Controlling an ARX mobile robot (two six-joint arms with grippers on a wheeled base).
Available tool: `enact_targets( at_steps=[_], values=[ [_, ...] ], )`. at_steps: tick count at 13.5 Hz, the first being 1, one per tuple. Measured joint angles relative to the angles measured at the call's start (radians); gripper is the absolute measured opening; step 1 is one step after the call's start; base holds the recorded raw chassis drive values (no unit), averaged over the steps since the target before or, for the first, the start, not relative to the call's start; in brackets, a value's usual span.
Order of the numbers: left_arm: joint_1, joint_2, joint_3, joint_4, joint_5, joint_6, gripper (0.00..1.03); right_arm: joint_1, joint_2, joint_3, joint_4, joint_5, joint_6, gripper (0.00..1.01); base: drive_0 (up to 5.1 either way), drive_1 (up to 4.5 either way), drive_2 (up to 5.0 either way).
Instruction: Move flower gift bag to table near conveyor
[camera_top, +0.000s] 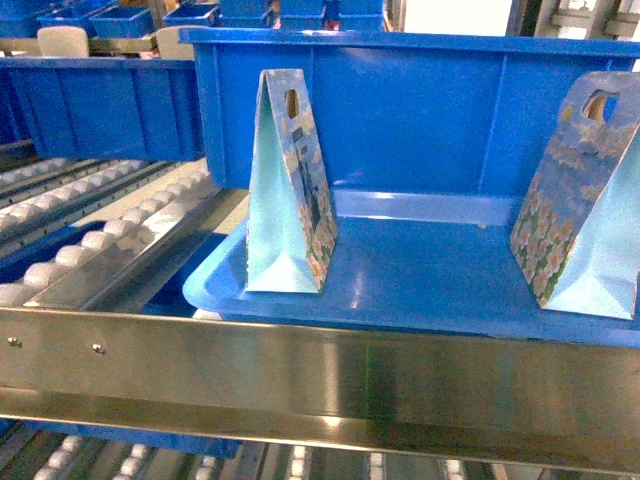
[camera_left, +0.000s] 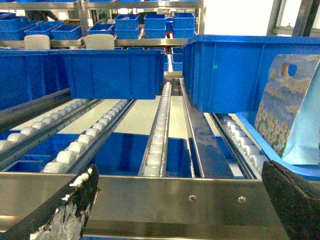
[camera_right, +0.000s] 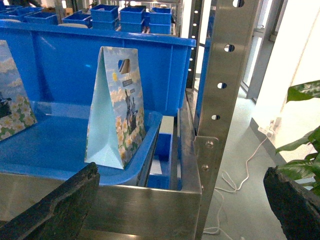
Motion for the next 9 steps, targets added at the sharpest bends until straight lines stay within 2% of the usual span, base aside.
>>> enact_targets(
  at_steps=[9],
  values=[
    [0.0, 0.0, 0.0, 0.0, 0.0, 0.0, 0.98, 0.0, 0.0, 0.0, 0.0, 0.0, 0.0, 0.98, 0.0, 0.0, 0.0]
  ],
)
